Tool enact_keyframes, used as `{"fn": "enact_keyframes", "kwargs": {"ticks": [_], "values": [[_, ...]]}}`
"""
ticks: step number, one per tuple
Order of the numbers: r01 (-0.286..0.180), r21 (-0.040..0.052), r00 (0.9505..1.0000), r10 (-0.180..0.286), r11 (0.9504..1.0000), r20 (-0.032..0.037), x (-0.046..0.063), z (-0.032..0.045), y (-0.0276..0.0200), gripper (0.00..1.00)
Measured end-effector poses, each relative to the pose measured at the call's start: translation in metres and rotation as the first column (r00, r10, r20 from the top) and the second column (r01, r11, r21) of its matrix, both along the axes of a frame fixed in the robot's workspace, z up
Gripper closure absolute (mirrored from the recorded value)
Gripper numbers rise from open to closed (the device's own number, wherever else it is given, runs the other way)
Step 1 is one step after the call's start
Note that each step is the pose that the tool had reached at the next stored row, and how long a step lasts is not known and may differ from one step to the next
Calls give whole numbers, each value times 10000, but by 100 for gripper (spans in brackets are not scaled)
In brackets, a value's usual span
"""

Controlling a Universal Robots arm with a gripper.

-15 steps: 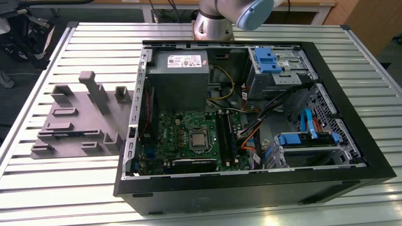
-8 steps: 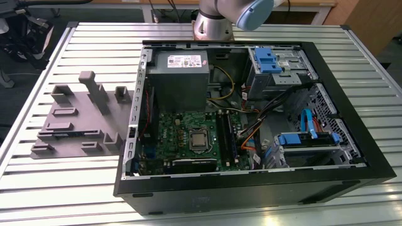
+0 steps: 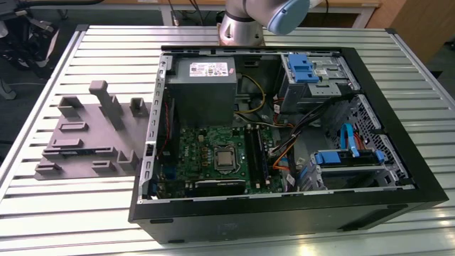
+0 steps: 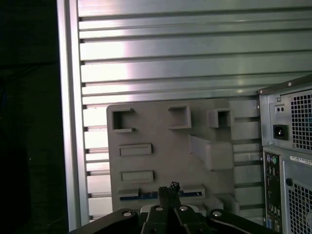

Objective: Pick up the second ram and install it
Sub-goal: 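Reach for the second ram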

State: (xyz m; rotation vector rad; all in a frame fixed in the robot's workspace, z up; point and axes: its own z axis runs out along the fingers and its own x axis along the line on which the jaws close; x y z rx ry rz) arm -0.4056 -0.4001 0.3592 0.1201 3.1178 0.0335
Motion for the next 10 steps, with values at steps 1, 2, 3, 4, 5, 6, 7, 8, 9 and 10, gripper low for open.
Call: {"fn": "enact_keyframes", "kwargs": {"ticks": [1,2,3,4,5,6,7,8,9,10], "values": [[0,0,10000,0,10000,0,-3,0,0,89],[0,0,10000,0,10000,0,-5,0,0,89],[0,0,10000,0,10000,0,-8,0,0,89],[0,0,10000,0,10000,0,-11,0,0,89],[0,0,10000,0,10000,0,-13,0,0,89],[0,0,10000,0,10000,0,-17,0,0,89],[0,0,10000,0,10000,0,-19,0,0,89],[0,0,10000,0,10000,0,-22,0,0,89],[0,0,10000,0,10000,1,-23,0,0,89],[0,0,10000,0,10000,0,-23,0,0,89]]}}
